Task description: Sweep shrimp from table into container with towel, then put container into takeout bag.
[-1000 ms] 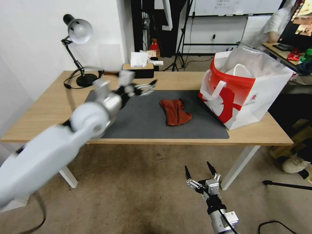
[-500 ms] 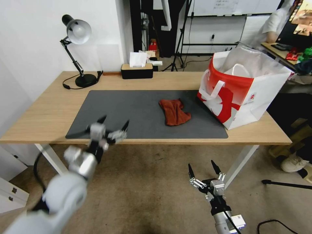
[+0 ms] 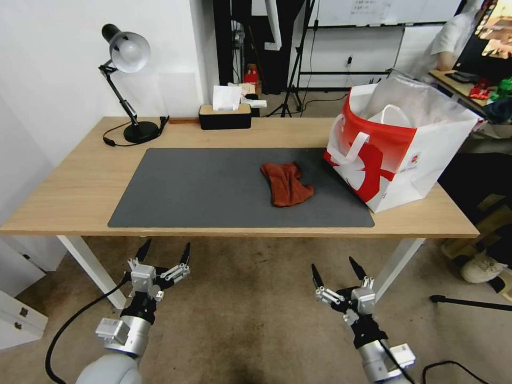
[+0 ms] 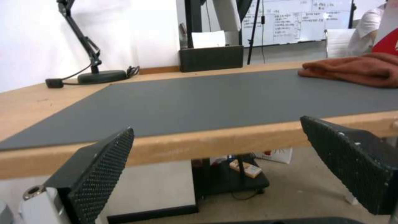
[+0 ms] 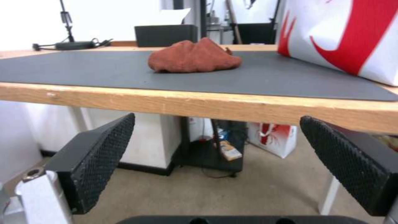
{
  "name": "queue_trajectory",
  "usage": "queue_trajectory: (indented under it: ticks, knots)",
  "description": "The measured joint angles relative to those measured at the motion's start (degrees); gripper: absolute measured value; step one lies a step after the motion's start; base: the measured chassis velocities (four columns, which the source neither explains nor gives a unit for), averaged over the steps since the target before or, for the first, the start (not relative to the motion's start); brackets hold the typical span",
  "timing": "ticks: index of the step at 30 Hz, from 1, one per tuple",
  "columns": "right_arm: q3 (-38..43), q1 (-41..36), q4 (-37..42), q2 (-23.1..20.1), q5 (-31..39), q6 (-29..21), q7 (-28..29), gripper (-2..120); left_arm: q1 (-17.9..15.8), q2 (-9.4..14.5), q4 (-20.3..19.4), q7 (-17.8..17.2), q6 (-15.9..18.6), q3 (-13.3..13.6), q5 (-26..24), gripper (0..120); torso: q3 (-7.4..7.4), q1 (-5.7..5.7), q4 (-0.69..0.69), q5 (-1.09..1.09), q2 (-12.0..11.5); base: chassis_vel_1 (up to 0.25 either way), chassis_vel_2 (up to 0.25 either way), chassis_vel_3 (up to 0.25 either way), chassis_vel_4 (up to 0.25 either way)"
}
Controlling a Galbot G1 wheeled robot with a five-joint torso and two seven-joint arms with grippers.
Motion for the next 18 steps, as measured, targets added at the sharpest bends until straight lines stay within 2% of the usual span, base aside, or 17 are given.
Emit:
queue_trajectory:
  ticks: [6,18]
  knots:
    - [-0.3,0.5,0.7,-0.2,1.9,-1.1,-2.8,100,-0.7,-1.0,1.7,0.4,-2.3,-0.4,0.5,100,0.0,0.0,0.0,0.0,0.0,0.0,0.0,0.0,0.0]
    - [-1.2,1.0,0.8,-0.2,2.3,-1.2,-3.4,100,-1.7,-1.1,2.2,0.0,-2.6,-0.1,0.1,100,0.0,0.0,0.0,0.0,0.0,0.0,0.0,0.0,0.0]
